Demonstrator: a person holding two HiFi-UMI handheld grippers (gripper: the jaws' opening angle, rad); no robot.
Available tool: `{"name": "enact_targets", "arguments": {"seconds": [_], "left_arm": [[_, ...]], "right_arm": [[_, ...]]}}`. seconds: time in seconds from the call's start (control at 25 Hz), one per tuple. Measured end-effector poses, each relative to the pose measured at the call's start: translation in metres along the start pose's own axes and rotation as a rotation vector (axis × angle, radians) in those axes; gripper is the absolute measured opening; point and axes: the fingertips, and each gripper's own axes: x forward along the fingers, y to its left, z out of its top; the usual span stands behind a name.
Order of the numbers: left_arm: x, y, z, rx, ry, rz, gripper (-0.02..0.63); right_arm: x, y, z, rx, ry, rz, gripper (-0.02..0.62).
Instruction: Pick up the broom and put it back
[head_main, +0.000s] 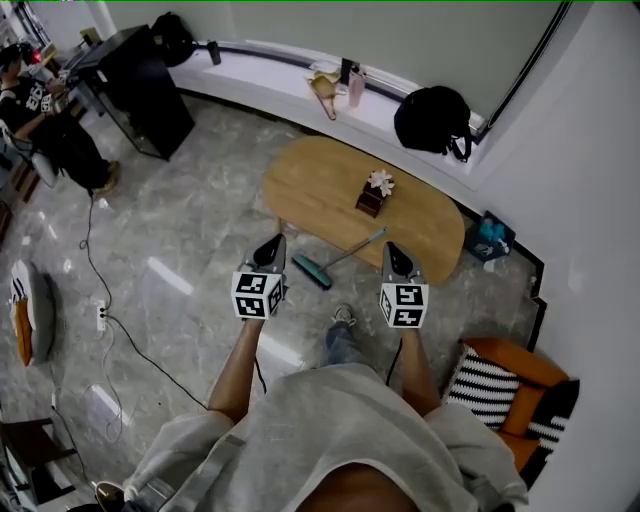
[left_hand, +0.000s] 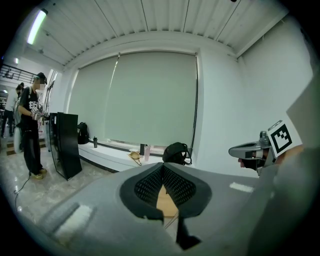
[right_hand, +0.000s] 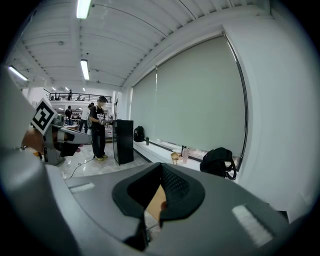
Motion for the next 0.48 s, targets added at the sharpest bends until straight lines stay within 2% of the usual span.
{"name": "enact_targets", "arguments": {"seconds": [0.24,0.48], "left_arm": [[0.073,0.006,0.032,0.003,0.002,0.029,0.003],[0.134,0.008,0.047,0.001,0.024,0.058,0.003]], "right_arm": [[0.067,-0.051,0.025,0.0,-0.004,0.035,0.0],[0.124,-0.095,0.035,0.01,0.001,0.069,0.0]]}}
